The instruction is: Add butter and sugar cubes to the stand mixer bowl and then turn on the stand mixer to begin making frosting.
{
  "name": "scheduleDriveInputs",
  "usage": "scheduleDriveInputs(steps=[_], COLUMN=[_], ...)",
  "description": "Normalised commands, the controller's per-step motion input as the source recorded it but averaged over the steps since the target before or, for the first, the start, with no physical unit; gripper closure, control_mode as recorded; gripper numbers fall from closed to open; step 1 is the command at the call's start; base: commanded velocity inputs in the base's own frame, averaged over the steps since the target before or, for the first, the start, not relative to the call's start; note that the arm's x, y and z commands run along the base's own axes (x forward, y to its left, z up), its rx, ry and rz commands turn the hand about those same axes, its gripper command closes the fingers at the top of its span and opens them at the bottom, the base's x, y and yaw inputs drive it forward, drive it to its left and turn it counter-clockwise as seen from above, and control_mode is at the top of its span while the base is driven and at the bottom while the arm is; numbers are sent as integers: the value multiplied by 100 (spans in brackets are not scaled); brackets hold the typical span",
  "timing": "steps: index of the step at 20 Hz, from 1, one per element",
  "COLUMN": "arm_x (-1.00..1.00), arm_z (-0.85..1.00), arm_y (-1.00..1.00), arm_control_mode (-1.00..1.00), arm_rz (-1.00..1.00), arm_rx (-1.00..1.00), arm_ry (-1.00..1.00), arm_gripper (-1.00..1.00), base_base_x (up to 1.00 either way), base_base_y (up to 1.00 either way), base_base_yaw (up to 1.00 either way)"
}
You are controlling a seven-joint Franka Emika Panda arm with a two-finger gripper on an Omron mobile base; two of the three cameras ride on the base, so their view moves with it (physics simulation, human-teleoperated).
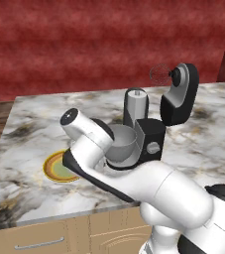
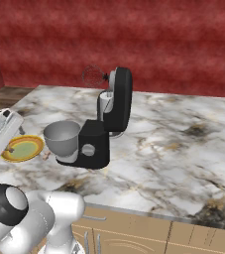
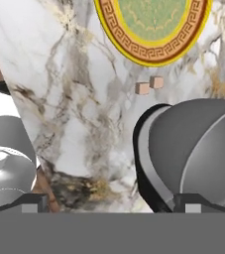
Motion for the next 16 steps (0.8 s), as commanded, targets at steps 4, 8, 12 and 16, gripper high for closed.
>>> scheduleDriveInputs(steps=[4, 8, 12, 16], arm_x=[-1, 0, 0, 4], arm_z=[-44, -45, -31, -15], arm_y=[-34, -1, 3, 10], arm_control_mode=[-100, -100, -100, -100], arm_rz=[7, 4, 2, 0], arm_rx=[2, 0, 0, -2], arm_ry=[0, 0, 0, 0], arm_gripper=[-100, -100, -100, -100], base_base_x=[0, 0, 0, 0], base_base_y=[0, 0, 0, 0], base_base_yaw=[0, 0, 0, 0])
